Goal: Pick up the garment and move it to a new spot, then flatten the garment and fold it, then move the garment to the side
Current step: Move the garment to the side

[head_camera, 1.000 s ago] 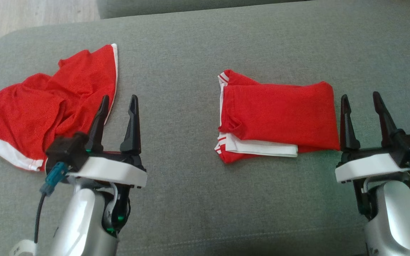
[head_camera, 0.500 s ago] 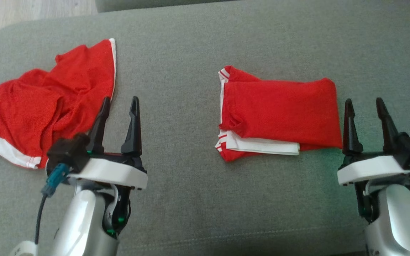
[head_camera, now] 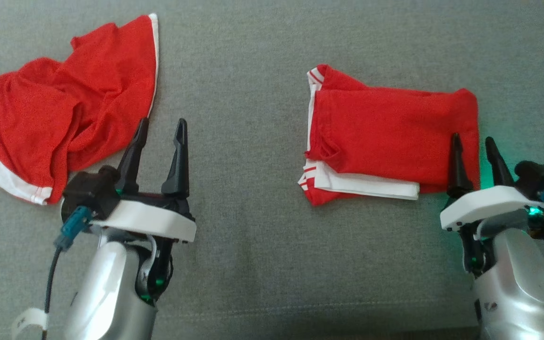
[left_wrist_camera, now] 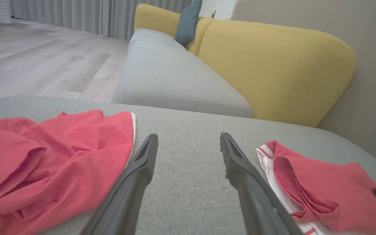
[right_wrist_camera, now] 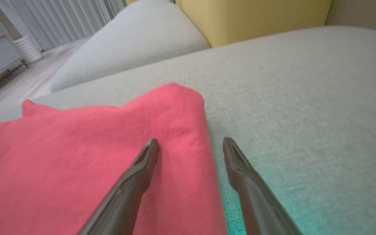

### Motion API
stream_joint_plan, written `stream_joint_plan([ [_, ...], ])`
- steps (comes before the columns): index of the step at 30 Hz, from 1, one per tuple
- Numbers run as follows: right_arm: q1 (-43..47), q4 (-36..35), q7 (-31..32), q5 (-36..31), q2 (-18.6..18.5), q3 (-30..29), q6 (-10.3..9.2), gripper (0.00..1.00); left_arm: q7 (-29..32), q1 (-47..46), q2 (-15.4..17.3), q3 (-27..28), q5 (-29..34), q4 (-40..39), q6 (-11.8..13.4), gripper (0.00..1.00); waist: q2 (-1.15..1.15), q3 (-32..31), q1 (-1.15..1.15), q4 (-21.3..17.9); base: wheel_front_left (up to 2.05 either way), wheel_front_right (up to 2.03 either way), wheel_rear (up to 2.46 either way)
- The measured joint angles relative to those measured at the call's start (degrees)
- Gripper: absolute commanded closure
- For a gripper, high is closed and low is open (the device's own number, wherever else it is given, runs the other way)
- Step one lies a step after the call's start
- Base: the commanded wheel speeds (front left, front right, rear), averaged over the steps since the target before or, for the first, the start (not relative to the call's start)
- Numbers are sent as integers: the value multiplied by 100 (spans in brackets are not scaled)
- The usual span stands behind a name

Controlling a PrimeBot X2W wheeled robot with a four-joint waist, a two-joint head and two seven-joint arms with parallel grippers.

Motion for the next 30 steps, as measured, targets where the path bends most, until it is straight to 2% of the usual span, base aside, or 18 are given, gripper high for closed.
stream_joint_plan([
  [6,-302,486,-4,-35,-1,57,0,2,0,-125,-1,24,99,1,-33,0,0,212,0,35,0,0,0],
  [7,-364,534,-25,-52,-5,77,1,57,0,-136,-1,36,98,1,-62,0,0,248,0,36,0,0,0],
  [8,-436,586,-75,-56,-15,118,0,100,0,-145,-1,53,99,1,-64,0,0,279,0,32,0,0,0],
  [10,-558,642,-125,-187,-20,214,0,100,0,-162,-2,135,148,1,-70,0,0,317,0,0,0,0,0],
  [16,-696,515,-205,-1143,-129,234,1,100,0,-187,-5,208,199,2,-114,0,0,347,-1,-169,0,0,0],
  [19,-872,343,-196,-1376,-506,229,1,100,0,-187,-4,214,199,2,-119,0,0,342,-1,-240,0,0,0],
  [25,-1240,60,38,-1628,-1572,145,1,100,0,-188,-3,208,199,-1,-160,0,0,361,-1,-284,0,0,0],
  [30,-1261,-15,234,-1667,-2007,-58,1,100,0,-189,-3,208,198,-2,-163,0,0,383,-1,-264,0,0,0],
])
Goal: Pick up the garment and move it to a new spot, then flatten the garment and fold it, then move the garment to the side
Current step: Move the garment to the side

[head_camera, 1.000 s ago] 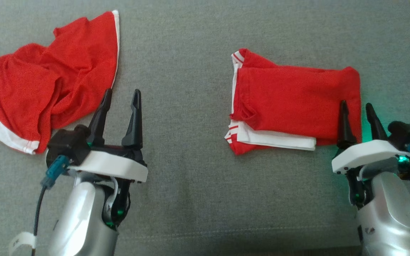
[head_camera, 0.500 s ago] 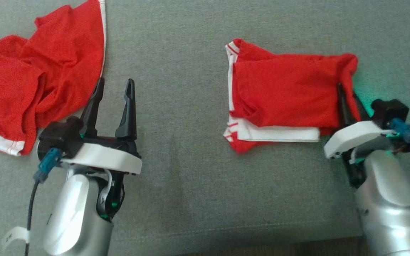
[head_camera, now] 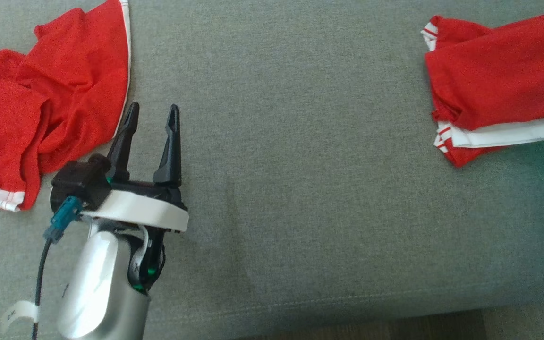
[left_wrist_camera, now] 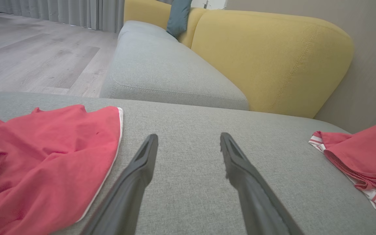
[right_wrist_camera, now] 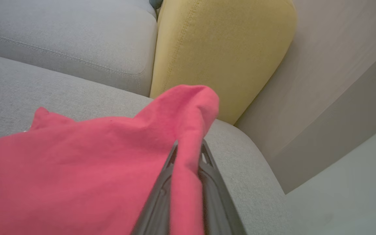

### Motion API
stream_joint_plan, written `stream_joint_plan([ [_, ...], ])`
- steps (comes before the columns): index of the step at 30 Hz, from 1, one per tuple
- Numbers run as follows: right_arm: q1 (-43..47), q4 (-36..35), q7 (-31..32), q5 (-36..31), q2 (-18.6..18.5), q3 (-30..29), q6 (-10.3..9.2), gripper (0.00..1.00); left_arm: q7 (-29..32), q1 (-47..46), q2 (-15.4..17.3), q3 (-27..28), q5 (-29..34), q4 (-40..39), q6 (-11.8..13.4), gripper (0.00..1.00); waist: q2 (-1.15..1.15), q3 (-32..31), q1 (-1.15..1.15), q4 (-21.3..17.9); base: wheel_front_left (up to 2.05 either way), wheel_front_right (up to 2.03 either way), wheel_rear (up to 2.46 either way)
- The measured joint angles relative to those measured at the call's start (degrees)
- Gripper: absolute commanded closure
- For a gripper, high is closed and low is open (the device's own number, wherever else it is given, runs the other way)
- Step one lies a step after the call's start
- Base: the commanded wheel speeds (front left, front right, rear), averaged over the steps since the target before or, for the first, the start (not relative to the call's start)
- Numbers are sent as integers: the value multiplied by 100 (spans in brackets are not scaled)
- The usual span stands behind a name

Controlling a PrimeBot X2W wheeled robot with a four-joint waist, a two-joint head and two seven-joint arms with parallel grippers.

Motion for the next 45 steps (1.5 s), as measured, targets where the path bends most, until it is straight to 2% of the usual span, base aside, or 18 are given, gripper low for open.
stream_joint_plan([
  [17,0,-517,294,158,-178,-584,0,100,0,-3,-1,80,-8,-2,-7,0,0,105,0,57,0,0,0],
  [27,2,-649,294,208,-174,-570,0,100,0,-3,-1,129,27,1,-52,0,0,100,0,29,0,0,0],
  [29,2,-655,292,296,-152,-610,0,50,0,-3,-1,129,41,2,-52,0,0,89,0,29,0,0,0],
  [30,2,-666,290,330,-141,-635,0,0,0,-3,-1,129,41,4,-52,0,0,83,0,29,0,0,0],
  [39,3,-889,168,422,-27,-603,0,0,0,-3,-1,101,35,32,-49,0,0,-23,0,44,0,0,0],
  [45,44,-1215,-30,532,345,-274,0,0,0,3,-1,41,-60,69,-42,0,0,-217,0,72,0,0,0],
])
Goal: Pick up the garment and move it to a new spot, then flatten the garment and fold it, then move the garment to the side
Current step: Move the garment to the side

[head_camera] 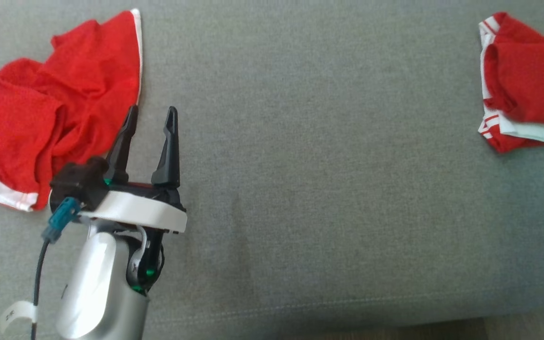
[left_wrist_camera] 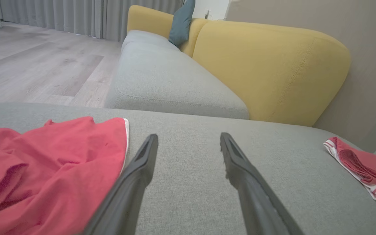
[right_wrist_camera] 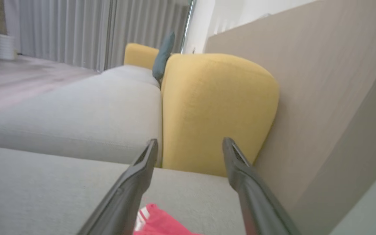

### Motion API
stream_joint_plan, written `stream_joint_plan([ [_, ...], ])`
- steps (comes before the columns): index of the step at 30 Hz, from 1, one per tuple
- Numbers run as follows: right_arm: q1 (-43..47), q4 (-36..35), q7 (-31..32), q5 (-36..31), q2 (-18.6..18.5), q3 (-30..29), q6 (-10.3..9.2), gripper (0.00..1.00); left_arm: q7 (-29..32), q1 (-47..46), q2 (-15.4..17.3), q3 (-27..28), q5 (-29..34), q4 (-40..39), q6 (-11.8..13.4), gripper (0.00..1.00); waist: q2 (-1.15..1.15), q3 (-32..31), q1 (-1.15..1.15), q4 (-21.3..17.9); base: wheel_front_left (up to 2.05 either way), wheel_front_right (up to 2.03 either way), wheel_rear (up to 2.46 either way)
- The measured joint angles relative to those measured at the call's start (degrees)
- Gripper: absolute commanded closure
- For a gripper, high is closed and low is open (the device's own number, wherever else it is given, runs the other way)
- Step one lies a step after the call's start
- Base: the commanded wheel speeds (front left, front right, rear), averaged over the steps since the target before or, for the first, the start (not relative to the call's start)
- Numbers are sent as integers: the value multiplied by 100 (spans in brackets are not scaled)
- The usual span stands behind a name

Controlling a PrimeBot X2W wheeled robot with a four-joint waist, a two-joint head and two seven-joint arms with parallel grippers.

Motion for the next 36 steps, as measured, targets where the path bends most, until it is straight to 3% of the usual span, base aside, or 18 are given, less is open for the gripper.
stream_joint_plan([
  [7,533,-388,-277,368,680,781,0,0,0,114,0,-13,-98,-79,114,0,0,-474,0,31,0,0,0],
  [18,1511,-443,-572,498,1473,1148,0,0,0,572,3,-59,-201,-142,194,0,0,-1082,0,70,0,0,0],
  [36,2686,-848,-636,956,1649,1209,0,0,0,1272,10,-101,-302,-432,254,0,0,-1458,0,68,0,0,0],
])
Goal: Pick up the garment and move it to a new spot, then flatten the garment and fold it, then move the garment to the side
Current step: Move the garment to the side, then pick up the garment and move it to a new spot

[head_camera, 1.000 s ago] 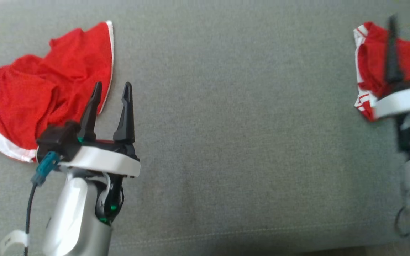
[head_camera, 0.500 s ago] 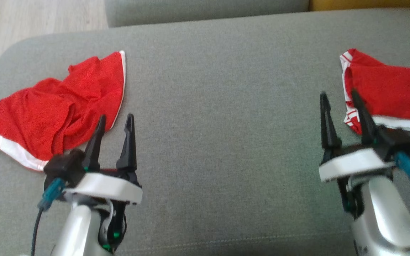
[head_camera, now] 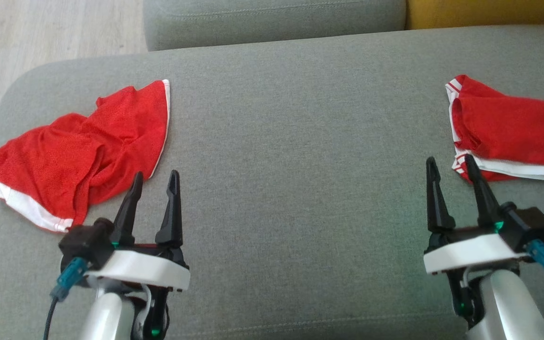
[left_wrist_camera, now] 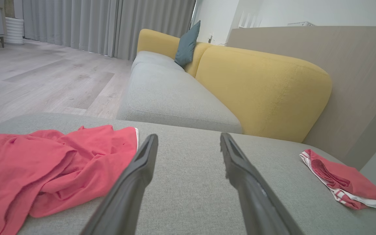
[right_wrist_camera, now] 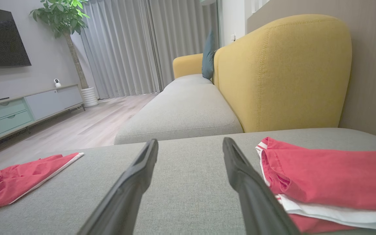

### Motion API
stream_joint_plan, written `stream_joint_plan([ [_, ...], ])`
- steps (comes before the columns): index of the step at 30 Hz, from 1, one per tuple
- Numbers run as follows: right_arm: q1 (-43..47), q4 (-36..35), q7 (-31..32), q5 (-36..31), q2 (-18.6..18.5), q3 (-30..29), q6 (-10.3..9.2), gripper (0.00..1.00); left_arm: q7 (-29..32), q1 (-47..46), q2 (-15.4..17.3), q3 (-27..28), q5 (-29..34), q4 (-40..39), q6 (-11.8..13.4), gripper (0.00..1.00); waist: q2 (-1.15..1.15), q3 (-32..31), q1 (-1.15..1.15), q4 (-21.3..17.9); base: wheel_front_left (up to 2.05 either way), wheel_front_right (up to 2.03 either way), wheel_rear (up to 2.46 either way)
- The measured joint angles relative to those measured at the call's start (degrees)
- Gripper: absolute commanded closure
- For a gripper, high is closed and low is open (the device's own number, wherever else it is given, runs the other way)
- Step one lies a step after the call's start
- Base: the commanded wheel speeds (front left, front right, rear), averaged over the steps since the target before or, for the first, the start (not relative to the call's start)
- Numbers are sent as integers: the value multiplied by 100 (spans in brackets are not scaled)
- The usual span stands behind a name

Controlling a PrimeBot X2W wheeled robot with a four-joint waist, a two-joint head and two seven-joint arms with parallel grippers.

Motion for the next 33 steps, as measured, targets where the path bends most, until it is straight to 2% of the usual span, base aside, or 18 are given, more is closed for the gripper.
stream_joint_plan([
  [25,125,-14,0,113,9,64,0,0,0,24,1,-62,0,-34,43,0,0,4,0,14,0,0,0],
  [33,127,-5,-1,191,11,247,0,0,0,23,2,-9,0,-33,59,0,0,9,0,281,0,0,0],
])
